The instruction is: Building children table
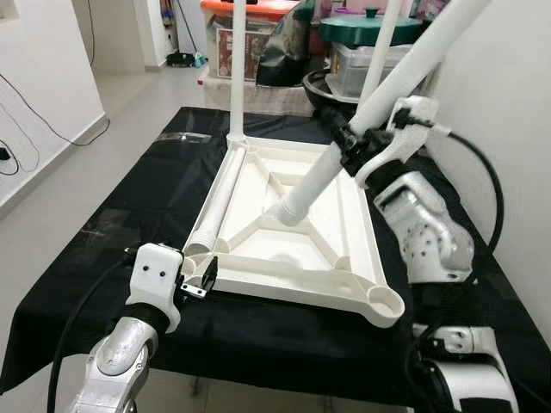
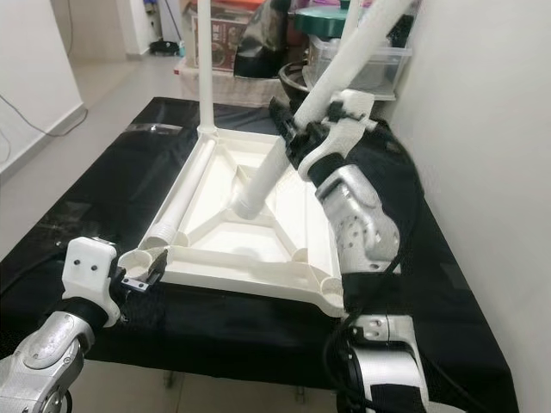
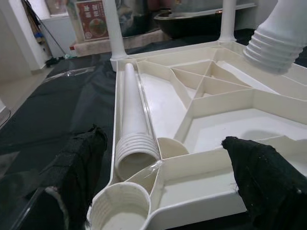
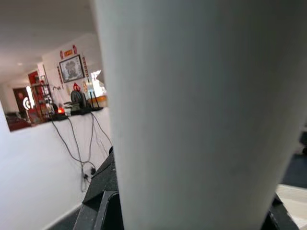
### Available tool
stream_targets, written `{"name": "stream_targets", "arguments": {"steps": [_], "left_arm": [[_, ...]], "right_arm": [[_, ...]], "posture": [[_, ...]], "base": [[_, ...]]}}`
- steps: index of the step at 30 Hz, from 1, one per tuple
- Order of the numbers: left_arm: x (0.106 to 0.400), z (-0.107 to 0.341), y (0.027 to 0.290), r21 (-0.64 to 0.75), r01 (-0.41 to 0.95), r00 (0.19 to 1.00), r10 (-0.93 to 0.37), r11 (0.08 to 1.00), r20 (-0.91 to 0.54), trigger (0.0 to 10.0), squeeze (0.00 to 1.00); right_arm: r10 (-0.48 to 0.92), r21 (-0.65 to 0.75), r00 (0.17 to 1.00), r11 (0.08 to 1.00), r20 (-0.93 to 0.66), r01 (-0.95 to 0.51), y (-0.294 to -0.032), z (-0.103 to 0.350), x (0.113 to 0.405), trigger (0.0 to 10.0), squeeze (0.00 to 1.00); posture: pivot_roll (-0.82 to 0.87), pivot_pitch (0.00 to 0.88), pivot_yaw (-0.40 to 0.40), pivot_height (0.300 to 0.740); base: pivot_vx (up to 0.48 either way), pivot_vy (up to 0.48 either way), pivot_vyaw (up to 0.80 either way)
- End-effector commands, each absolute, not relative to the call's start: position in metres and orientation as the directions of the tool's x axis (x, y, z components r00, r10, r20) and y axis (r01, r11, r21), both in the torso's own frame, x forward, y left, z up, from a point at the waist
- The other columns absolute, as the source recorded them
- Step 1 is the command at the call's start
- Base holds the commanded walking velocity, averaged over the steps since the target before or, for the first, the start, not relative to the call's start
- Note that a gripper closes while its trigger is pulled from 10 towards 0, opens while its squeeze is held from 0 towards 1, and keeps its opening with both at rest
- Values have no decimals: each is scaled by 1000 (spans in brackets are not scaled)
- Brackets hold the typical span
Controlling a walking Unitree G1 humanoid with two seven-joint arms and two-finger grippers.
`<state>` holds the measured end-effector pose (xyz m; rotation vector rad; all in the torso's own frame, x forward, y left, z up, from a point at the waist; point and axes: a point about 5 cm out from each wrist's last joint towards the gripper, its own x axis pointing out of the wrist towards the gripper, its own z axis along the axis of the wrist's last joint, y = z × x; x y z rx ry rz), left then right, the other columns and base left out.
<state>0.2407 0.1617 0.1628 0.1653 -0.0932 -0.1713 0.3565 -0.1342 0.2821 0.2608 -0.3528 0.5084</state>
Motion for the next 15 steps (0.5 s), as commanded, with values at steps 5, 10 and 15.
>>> {"name": "stream_targets", "arguments": {"steps": [5, 10, 15], "left_arm": [[244, 162, 158, 175, 175, 978, -192, 969, 86, 10000, 0], [246, 163, 160, 176, 168, 978, -186, 970, 95, 10000, 0], [248, 163, 158, 176, 173, 977, -192, 969, 97, 10000, 0]], "right_arm": [[476, 39, 768, 839, 427, -542, -122, 285, 345, 10000, 0], [485, -2, 748, 840, 453, -543, -116, 285, 343, 10000, 0], [491, -8, 745, 837, 452, -547, -115, 285, 342, 10000, 0]], "posture": [[118, 0, -65, 740], [120, 0, -64, 740], [118, 0, -60, 740]], "base": [[0, -108, 0], [0, -466, 0], [0, -469, 0]]}}
